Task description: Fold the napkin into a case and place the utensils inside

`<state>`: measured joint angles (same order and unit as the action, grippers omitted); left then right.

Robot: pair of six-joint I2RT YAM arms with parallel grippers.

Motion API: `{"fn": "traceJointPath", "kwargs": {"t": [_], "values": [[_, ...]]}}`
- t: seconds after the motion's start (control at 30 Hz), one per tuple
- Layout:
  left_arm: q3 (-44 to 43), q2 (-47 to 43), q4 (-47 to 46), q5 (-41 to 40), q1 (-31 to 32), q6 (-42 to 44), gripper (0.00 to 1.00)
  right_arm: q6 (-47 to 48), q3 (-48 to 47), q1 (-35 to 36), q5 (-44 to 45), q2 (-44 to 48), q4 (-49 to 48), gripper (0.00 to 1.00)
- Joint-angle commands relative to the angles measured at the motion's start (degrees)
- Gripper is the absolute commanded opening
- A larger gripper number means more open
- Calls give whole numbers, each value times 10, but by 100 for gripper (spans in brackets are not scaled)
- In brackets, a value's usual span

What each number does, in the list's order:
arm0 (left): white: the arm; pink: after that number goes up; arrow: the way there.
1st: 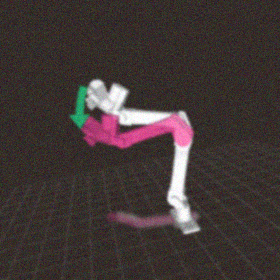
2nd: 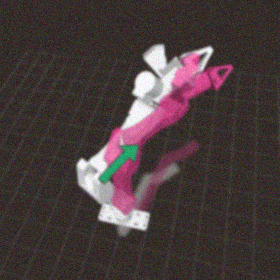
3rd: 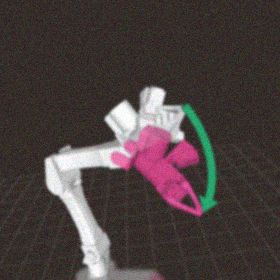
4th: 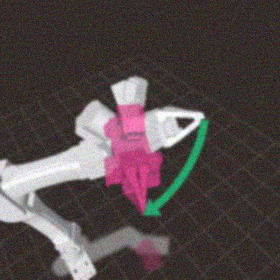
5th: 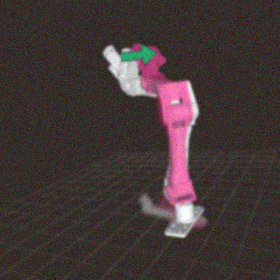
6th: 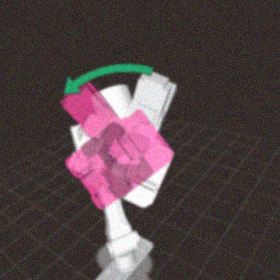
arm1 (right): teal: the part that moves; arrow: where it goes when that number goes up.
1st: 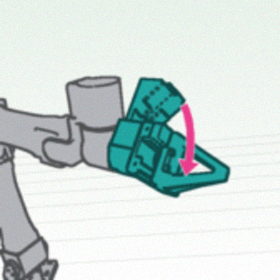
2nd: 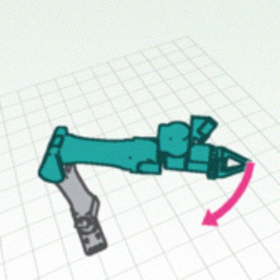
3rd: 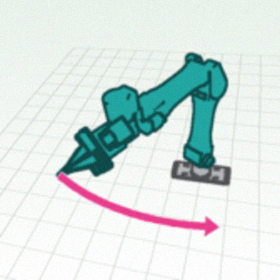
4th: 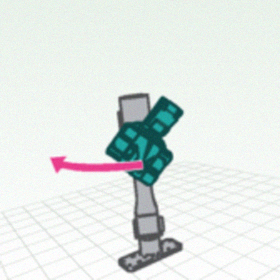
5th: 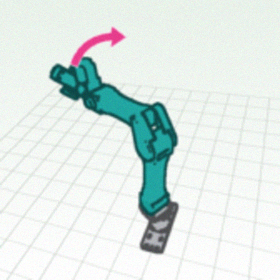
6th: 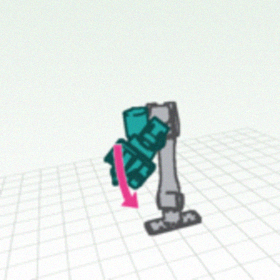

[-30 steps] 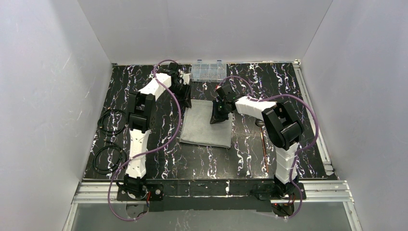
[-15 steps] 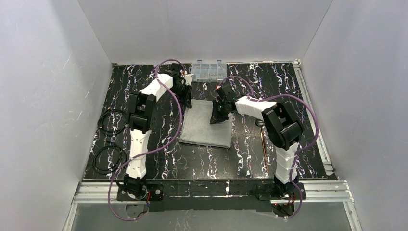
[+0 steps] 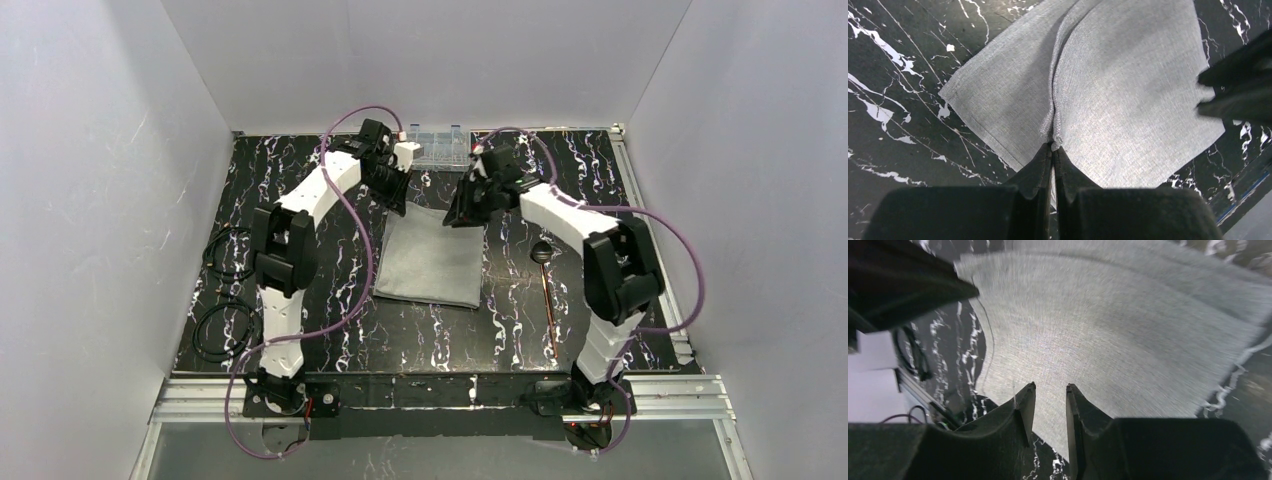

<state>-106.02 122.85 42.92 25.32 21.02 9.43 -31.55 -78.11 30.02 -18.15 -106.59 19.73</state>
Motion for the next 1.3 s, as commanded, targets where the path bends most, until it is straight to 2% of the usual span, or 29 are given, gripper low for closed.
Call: {"fn": "traceJointPath", "kwargs": {"t": [0.0, 0.23, 0.4, 0.57, 0.93, 1.1, 1.27], "values": [[23, -74, 17, -23, 24, 65, 0, -25, 27, -50, -44, 66, -4, 39], [77, -142, 16, -42, 82, 105, 0, -36, 60, -81, -21, 125, 29, 58], [116, -171, 0, -96, 141, 126, 0, -43, 82, -84, -23, 141, 42, 60], [146, -179, -21, -130, 169, 128, 0, -90, 139, -80, -56, 152, -19, 61], [158, -177, -41, -152, 169, 120, 0, -151, 133, -22, -41, 107, -97, 60], [144, -165, -52, -214, 150, 117, 0, -137, 125, -21, 0, 99, -88, 59], [148, -142, -76, -238, 120, 106, 0, -125, 115, -22, 27, 83, -77, 59]]}}
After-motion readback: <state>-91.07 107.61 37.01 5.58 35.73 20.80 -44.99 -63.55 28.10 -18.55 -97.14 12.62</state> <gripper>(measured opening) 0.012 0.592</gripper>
